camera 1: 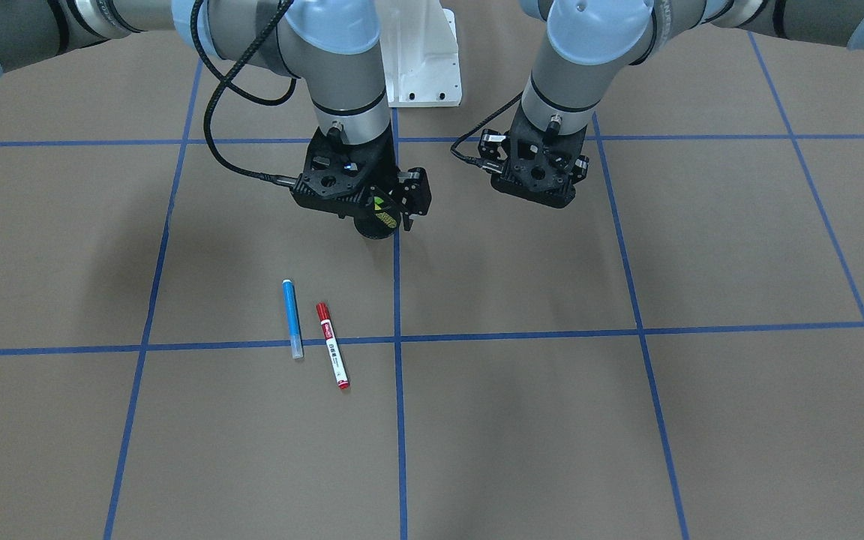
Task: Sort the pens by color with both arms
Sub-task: 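Open and raise the left gripper while the right gripper moves toward the cup, then lower the right gripper over the cup above the green highlighter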
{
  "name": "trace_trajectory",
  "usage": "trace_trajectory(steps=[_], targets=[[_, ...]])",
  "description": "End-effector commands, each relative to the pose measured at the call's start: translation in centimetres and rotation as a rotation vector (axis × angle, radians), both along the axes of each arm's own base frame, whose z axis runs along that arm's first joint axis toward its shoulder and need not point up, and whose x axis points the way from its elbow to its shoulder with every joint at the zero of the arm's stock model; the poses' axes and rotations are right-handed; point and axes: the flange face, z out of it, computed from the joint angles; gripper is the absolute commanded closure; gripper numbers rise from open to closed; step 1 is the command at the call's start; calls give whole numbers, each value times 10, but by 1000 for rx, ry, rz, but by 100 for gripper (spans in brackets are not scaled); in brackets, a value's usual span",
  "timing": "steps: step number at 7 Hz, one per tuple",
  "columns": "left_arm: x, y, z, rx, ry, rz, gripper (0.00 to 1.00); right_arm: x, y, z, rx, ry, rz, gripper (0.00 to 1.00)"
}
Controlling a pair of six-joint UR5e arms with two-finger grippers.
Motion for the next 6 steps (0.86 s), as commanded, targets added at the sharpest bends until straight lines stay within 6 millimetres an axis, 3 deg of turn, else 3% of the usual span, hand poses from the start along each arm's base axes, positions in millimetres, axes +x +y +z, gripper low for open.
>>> trace_trajectory(steps=[1, 4, 6], targets=[[-1, 0, 1, -2, -2, -1, 53, -22, 30, -7, -58, -20, -20, 2], [-14, -4, -2, 8, 7, -20, 53, -17, 33, -8, -316, -55, 213, 1], [-33, -12, -3, 69, 1, 15, 54, -16, 45, 5, -455, 89, 276, 1]])
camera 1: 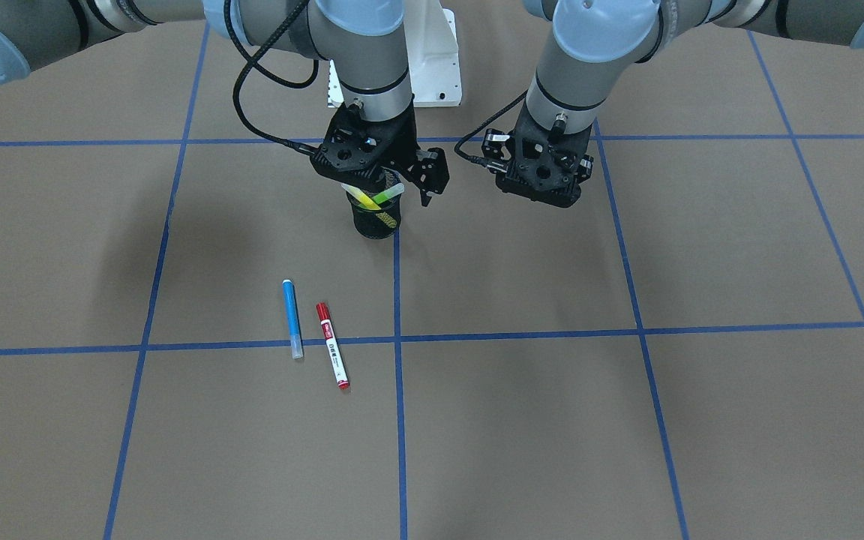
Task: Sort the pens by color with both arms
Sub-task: 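Lower the right gripper over the cup above the green highlighter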
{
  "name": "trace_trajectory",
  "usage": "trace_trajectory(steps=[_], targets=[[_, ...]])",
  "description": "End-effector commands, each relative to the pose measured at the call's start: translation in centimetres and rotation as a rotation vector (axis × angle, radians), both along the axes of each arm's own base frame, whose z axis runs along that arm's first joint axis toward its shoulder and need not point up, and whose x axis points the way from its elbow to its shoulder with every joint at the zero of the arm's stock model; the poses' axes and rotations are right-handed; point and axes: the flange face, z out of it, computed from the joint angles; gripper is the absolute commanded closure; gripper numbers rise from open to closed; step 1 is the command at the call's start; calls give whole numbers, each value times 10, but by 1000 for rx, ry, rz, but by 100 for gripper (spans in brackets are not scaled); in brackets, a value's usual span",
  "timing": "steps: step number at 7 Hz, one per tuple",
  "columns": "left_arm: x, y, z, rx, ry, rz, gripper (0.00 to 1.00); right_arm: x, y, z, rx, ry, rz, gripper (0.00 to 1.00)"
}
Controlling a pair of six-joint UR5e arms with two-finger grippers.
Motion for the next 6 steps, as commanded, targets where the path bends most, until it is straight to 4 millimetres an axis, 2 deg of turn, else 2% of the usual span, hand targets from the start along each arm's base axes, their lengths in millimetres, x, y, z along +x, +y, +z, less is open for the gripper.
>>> trace_trajectory(steps=[1, 2, 3, 5, 6], targets=[[-22, -12, 2, 52, -17, 28, 54, -4, 13, 21, -177, 119, 42, 1], [-34, -20, 2, 72, -18, 25, 54, -15, 27, 27, -233, 120, 19, 2], [-48, -30, 4, 101, -21, 27, 54, -27, 32, 33, -295, 133, 29, 2], [-48, -29, 4, 102, -22, 32, 53, -29, 35, 27, -323, 116, 31, 4], [-50, -27, 10, 98, -27, 31, 53, -31, 29, 31, -318, 92, 53, 4]])
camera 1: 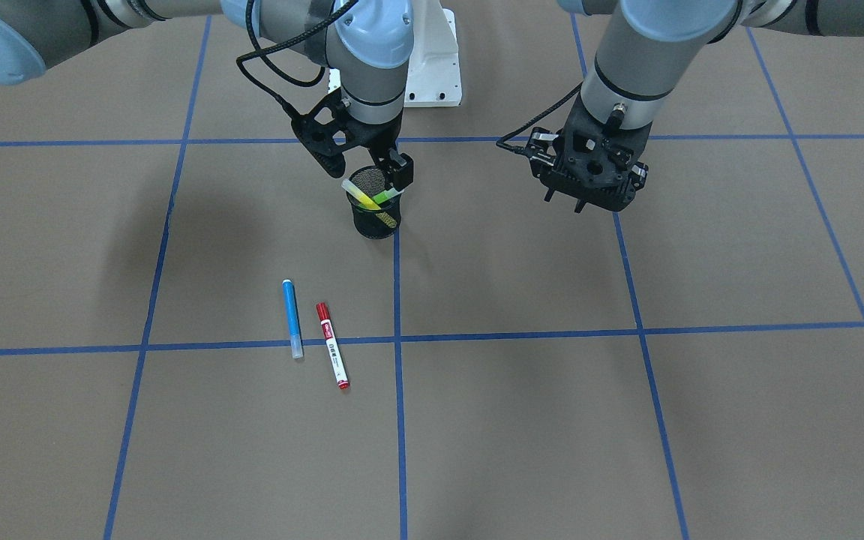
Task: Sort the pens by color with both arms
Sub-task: 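Lower the right gripper over the cup above the green highlighter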
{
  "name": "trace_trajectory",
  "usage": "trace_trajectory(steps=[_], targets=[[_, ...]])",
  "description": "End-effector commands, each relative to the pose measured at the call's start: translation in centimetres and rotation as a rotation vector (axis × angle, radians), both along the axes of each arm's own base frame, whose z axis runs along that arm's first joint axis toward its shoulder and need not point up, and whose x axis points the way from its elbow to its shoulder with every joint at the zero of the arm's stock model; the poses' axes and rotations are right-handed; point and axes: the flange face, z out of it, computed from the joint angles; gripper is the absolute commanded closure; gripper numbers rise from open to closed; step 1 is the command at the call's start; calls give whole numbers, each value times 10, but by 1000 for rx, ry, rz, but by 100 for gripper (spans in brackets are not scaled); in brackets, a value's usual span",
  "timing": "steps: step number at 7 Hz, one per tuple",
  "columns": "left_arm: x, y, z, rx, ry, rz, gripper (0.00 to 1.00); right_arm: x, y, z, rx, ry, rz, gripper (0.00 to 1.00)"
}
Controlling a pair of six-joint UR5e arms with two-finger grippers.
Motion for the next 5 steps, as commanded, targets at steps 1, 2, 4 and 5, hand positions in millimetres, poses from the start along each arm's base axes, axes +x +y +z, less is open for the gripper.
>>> trace_trajectory(steps=[1, 2, 4, 5], targets=[[-1, 2, 7, -4, -6, 1, 53, -5, -14, 12, -61, 24, 109, 4], [-1, 1, 8, -5, -7, 1, 53, -7, -19, 13, -71, 27, 177, 8], [-1, 1, 8, -6, -9, 1, 53, -9, -19, 14, -114, 18, 229, 11], [-1, 1, 8, -5, -10, 0, 53, -12, -16, 14, -137, -2, 258, 13]])
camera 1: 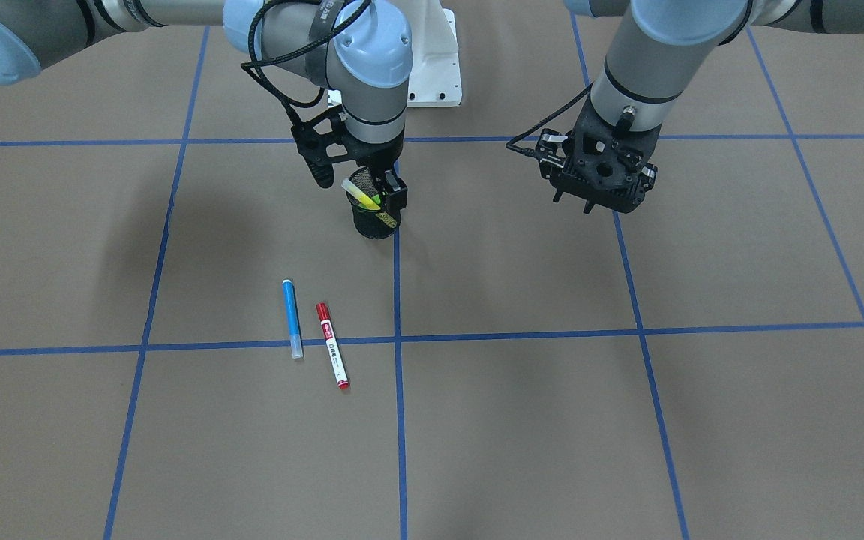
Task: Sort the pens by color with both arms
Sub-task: 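Lower the right gripper over the cup above the green highlighter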
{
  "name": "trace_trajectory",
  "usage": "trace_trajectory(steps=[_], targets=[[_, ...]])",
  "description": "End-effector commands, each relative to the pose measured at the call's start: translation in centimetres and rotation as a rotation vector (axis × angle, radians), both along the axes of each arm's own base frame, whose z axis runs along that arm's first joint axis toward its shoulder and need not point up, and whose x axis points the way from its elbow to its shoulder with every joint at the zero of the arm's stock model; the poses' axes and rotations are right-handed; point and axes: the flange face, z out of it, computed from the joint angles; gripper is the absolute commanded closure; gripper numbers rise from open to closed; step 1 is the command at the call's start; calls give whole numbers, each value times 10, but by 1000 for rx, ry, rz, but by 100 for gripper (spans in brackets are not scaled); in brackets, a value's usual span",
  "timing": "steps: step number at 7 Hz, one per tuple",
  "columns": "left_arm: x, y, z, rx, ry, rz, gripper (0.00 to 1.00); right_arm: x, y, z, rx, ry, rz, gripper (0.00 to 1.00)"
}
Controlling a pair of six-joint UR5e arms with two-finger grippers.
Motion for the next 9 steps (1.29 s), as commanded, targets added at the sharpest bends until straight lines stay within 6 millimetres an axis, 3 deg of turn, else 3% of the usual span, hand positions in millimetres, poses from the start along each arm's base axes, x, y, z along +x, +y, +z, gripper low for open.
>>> trace_trajectory(steps=[1, 6, 9], targets=[[1, -1, 1, -1, -4, -2, 53, -9, 11, 0, -37, -18, 38, 15], [1, -1, 3, -1, -7, -3, 53, -10, 17, 4, -61, -16, 59, 38], [1, -3, 4, -3, -12, -5, 53, -17, 25, 4, -63, -30, 59, 38]])
